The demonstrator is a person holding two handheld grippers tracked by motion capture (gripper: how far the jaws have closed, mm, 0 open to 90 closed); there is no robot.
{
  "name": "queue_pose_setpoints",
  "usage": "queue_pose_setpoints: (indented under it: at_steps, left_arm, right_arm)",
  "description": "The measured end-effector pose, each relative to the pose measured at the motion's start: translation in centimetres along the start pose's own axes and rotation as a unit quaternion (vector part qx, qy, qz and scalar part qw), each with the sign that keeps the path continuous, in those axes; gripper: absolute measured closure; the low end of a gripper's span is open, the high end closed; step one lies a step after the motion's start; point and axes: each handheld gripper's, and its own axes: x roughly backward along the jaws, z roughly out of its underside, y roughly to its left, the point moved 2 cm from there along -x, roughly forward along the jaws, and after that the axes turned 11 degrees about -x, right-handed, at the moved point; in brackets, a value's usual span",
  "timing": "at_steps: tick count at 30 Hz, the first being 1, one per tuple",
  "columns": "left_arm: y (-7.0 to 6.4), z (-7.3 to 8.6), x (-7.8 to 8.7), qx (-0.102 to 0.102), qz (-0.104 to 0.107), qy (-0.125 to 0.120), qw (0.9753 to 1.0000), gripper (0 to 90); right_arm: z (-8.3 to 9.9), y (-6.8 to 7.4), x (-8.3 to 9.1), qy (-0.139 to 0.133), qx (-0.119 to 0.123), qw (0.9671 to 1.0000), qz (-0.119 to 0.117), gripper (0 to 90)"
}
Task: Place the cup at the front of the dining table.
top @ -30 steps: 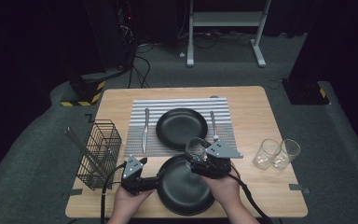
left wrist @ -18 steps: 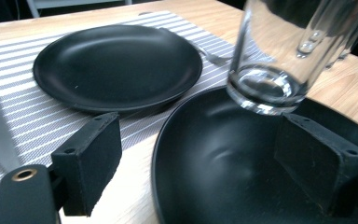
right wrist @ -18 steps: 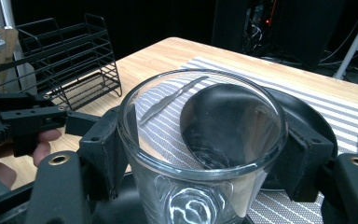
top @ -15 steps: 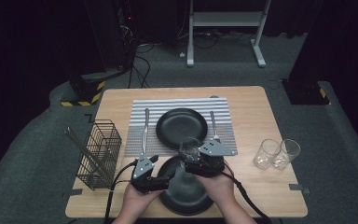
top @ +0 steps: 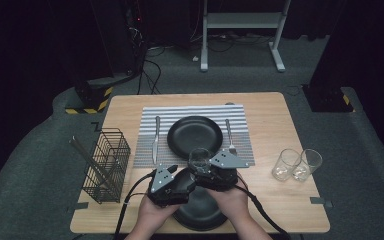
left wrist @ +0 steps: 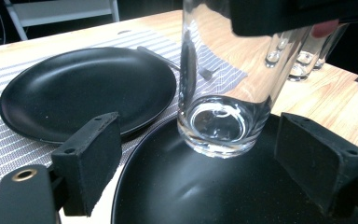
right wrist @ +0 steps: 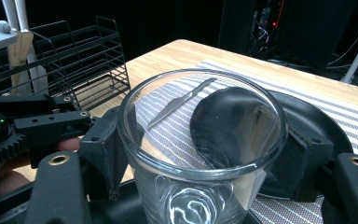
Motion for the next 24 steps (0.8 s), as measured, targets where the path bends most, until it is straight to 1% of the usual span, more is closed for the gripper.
queue_pose_setpoints:
  at_steps: [4,8,12,15,18,19,24]
  left_arm:
    - [-0.04,-0.42,-0.16,-0.004,0.004,0.0,1.0,15.1]
    - [-0.18,-0.61,-0.46,-0.002,0.009,-0.002,1.0,14.9]
    - [-0.31,-0.68,-0.72,-0.004,0.012,-0.001,0.9999,14.9]
    - [-0.3,-0.81,-0.75,-0.005,0.011,-0.004,0.9999,14.9]
    - [-0.22,-0.84,-0.8,-0.002,0.01,-0.007,0.9999,14.9]
    - [-0.19,-0.83,-0.81,-0.004,0.009,-0.007,0.9999,14.9]
    - [-0.12,-0.94,-0.93,-0.001,0.003,-0.015,0.9999,15.2]
  right_arm:
    - [-0.1,0.0,0.17,-0.002,0.001,1.0,-0.001,28.5]
    - [-0.15,0.05,0.2,-0.001,0.002,1.0,-0.003,28.5]
    - [-0.14,0.22,-0.05,0.006,0.003,0.9999,-0.009,28.4]
    - [-0.17,0.38,-0.13,0.006,0.005,0.9999,-0.01,28.4]
    - [-0.2,0.44,-0.14,0.001,0.002,0.9999,-0.011,28.5]
    - [-0.19,0.45,-0.14,0.0,0.001,0.9999,-0.011,28.5]
    - [-0.1,0.57,-0.32,-0.001,-0.002,0.9999,-0.012,28.4]
